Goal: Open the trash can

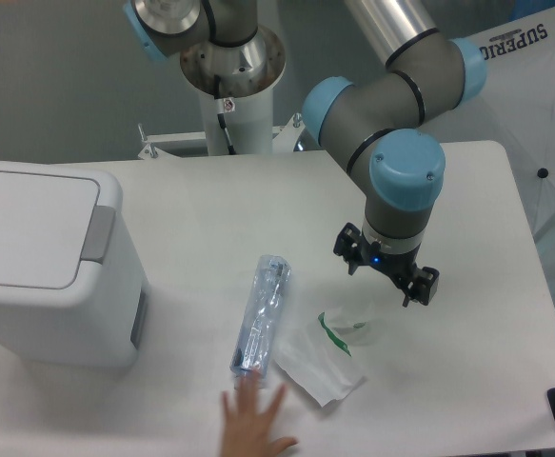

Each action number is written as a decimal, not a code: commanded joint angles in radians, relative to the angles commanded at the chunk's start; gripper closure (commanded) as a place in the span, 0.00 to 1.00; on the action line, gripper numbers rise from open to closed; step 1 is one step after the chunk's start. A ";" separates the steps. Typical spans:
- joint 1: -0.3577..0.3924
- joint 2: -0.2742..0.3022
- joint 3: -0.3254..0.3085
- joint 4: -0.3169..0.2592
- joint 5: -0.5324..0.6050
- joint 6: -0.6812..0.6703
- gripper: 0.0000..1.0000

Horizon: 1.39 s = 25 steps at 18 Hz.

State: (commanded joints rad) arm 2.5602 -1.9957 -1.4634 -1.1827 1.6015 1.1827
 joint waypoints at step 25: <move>-0.003 0.009 -0.054 0.032 -0.135 -0.139 0.00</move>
State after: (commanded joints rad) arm 2.5571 -1.9865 -1.5171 -1.1505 1.4665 1.0432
